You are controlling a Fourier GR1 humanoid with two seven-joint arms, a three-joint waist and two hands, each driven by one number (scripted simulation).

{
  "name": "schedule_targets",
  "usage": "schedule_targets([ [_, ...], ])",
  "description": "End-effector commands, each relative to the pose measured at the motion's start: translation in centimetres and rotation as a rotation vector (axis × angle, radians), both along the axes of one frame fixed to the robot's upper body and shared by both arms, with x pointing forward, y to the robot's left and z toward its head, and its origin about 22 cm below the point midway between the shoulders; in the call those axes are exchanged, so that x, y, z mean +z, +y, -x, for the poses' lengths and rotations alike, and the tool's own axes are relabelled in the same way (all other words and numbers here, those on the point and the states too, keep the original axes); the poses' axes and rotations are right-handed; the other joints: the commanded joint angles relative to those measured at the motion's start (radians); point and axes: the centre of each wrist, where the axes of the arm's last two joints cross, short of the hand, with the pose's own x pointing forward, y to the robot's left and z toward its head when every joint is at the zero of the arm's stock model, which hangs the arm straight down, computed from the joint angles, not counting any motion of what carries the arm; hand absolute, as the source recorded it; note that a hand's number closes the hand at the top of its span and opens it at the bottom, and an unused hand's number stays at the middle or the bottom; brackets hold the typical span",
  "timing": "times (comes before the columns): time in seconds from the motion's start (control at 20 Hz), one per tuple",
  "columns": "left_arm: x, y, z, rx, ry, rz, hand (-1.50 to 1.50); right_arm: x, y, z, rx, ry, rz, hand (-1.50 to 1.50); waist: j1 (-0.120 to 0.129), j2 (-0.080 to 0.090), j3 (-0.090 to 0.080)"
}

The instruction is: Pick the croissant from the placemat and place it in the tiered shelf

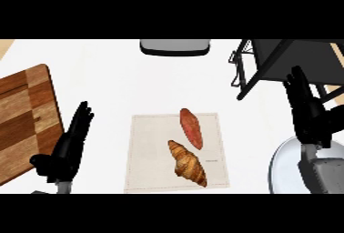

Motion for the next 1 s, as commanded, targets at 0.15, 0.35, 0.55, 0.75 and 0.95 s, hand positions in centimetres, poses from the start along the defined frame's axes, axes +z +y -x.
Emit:
schedule_targets([
  [0.15, -0.5, 2.6, -0.4, 0.069, 0.245, 0.032, 0.0, 4.0, 0.6, -0.5, 0.313, -0.219, 0.131, 1.5, 0.011, -0.007, 0.042],
  [0.35, -2.8, 3.3, 0.4, 0.071, 0.404, 0.064, 0.0, 1.7, -4.1, -0.4, 0.239, 0.033, 0.577, 1.5, 0.019, 0.009, 0.037],
  [0.55, -2.9, 3.3, -0.7, 0.043, 0.454, 0.1, 0.0, -2.6, -2.3, -1.0, 0.394, 0.02, 0.264, -1.5, 0.015, -0.004, 0.041],
  [0.75, -2.3, 4.9, 0.5, 0.052, 0.461, 0.091, 0.0, -1.2, -4.6, -0.9, 0.567, -0.025, 0.309, -1.5, 0.017, -0.008, 0.041],
  [0.95, -0.4, 5.6, -2.3, 0.074, 0.461, 0.096, 0.0, 2.7, -3.4, -0.4, 0.764, 0.015, 0.376, -1.5, 0.0, -0.011, 0.039],
])
